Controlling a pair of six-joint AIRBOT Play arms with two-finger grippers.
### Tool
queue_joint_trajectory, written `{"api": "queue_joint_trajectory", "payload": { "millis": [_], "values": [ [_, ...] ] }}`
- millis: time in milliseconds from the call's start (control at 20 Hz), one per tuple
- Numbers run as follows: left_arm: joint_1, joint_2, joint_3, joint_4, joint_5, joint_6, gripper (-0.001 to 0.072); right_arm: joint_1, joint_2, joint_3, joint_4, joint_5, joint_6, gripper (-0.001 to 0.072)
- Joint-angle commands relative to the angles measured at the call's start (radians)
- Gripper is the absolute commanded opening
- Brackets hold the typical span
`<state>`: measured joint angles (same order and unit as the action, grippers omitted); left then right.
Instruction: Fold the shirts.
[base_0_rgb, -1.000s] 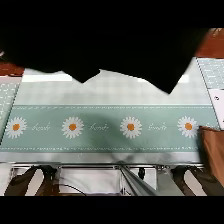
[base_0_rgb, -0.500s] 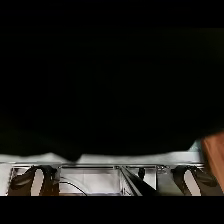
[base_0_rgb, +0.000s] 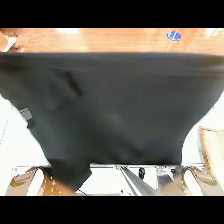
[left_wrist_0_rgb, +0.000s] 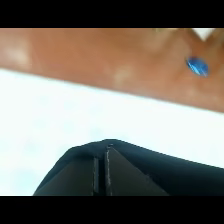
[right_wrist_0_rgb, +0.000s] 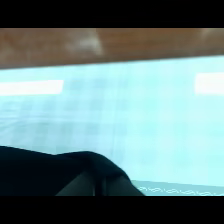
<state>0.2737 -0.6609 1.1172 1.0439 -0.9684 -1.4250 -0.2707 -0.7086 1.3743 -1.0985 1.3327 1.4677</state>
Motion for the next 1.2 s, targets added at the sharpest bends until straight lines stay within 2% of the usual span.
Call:
{"api": "queue_joint_trajectory", "payload": {
  "millis": [0, 50, 150, 250, 500, 700, 900, 1150],
  "values": [
    [-0.141, -0.26, -0.08, -0.057, 0.212, 0.13, 0.0019, 0.001, -0.192, -0.138, 0.08, -0.163, -0.079, 0.0027],
    [-0.178, -0.343, -0.071, -0.057, 0.296, 0.184, 0.0019, 0.008, -0.285, -0.138, 0.105, -0.211, -0.101, 0.0027],
    [-0.229, -0.514, -0.024, -0.058, 0.449, 0.183, 0.0019, 0.028, -0.461, -0.118, 0.135, -0.315, -0.141, 0.0027],
    [-0.25, -0.677, 0.063, -0.058, 0.492, 0.177, 0.002, 0.038, -0.648, -0.045, 0.155, -0.348, -0.141, 0.0027],
    [-0.257, -0.972, 0.248, -0.089, 0.459, -0.003, 0.002, 0.037, -1.036, 0.245, 0.204, -0.352, -0.094, 0.0027],
    [-0.256, -1.072, 0.295, -0.14, 0.355, -0.012, 0.002, 0.038, -1.181, 0.368, 0.246, -0.338, -0.06, 0.0027],
    [-0.233, -1.071, 0.303, -0.14, 0.228, -0.012, 0.002, 0.035, -1.19, 0.385, 0.252, -0.296, -0.058, 0.0028],
    [-0.141, -1.059, 0.39, -0.14, -0.145, 0.066, 0.002, -0.025, -1.13, 0.386, 0.27, -0.105, -0.101, 0.0028]
  ]
}}
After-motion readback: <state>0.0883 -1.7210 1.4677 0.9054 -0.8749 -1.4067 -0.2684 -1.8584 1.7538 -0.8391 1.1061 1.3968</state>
